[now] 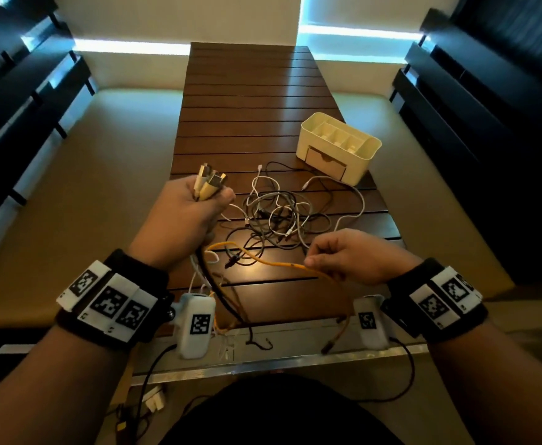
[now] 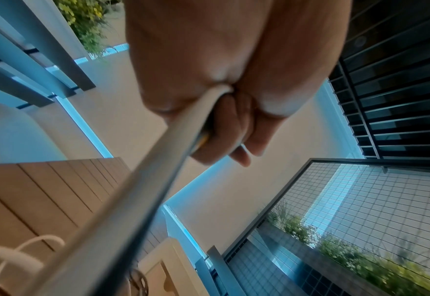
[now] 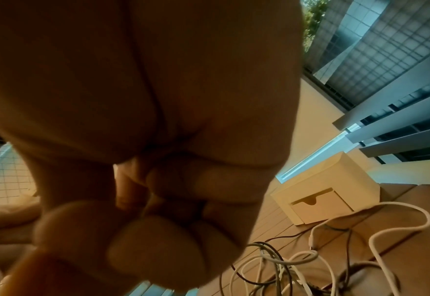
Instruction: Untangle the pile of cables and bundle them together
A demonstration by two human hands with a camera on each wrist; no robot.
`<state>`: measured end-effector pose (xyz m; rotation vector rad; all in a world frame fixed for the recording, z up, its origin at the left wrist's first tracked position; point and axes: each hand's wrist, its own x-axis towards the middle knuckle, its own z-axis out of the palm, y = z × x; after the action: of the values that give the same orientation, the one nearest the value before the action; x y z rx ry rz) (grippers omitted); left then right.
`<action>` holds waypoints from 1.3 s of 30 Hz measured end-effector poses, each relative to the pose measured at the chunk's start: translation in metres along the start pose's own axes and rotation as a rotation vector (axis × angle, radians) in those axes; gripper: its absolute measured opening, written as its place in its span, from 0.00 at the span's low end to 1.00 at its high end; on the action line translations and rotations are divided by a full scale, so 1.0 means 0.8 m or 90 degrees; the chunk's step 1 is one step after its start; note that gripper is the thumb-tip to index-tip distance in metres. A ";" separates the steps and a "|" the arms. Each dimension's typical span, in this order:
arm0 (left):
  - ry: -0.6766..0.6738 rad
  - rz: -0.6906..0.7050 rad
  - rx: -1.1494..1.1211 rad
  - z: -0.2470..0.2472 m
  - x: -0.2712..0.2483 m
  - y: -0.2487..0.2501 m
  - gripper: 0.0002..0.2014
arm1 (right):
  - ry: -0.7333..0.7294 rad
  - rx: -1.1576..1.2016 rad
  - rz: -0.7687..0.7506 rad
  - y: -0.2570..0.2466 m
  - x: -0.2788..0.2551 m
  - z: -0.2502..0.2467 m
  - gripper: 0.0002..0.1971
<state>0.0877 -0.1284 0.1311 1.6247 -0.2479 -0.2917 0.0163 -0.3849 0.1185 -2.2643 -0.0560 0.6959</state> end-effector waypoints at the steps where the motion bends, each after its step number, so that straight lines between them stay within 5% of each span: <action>1: -0.007 -0.001 -0.002 0.006 -0.001 -0.001 0.05 | -0.005 0.009 0.002 0.001 -0.001 0.001 0.05; 8: -0.032 -0.010 -0.022 0.041 -0.012 -0.003 0.06 | 0.005 -0.133 0.020 0.001 0.003 0.007 0.09; 11: -0.033 0.012 -0.063 0.052 -0.010 -0.005 0.07 | 0.038 -0.085 -0.058 -0.007 0.013 0.011 0.22; 15: -0.017 0.054 -0.138 0.066 -0.010 -0.002 0.08 | -0.039 0.049 -0.116 -0.029 0.025 0.039 0.40; 19: 0.002 0.073 -0.217 0.067 -0.009 0.006 0.09 | -0.132 0.071 -0.158 -0.035 0.043 0.074 0.24; 24: -0.014 0.043 -0.264 0.056 -0.009 0.002 0.08 | -0.367 0.273 -0.132 -0.027 0.054 0.068 0.15; 31: 0.043 0.024 -0.270 0.041 -0.001 -0.002 0.09 | -0.148 0.204 -0.150 0.004 0.082 0.044 0.13; 35: 0.062 0.010 -0.271 0.034 0.001 -0.002 0.09 | 0.112 0.033 0.008 0.056 0.116 0.054 0.12; 39: 0.056 0.007 -0.273 0.034 0.002 -0.002 0.09 | 0.090 -0.138 0.156 0.094 0.145 0.089 0.21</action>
<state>0.0801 -0.1547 0.1280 1.2084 -0.1166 -0.2448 0.0668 -0.3641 -0.0268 -2.5502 0.2288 0.6805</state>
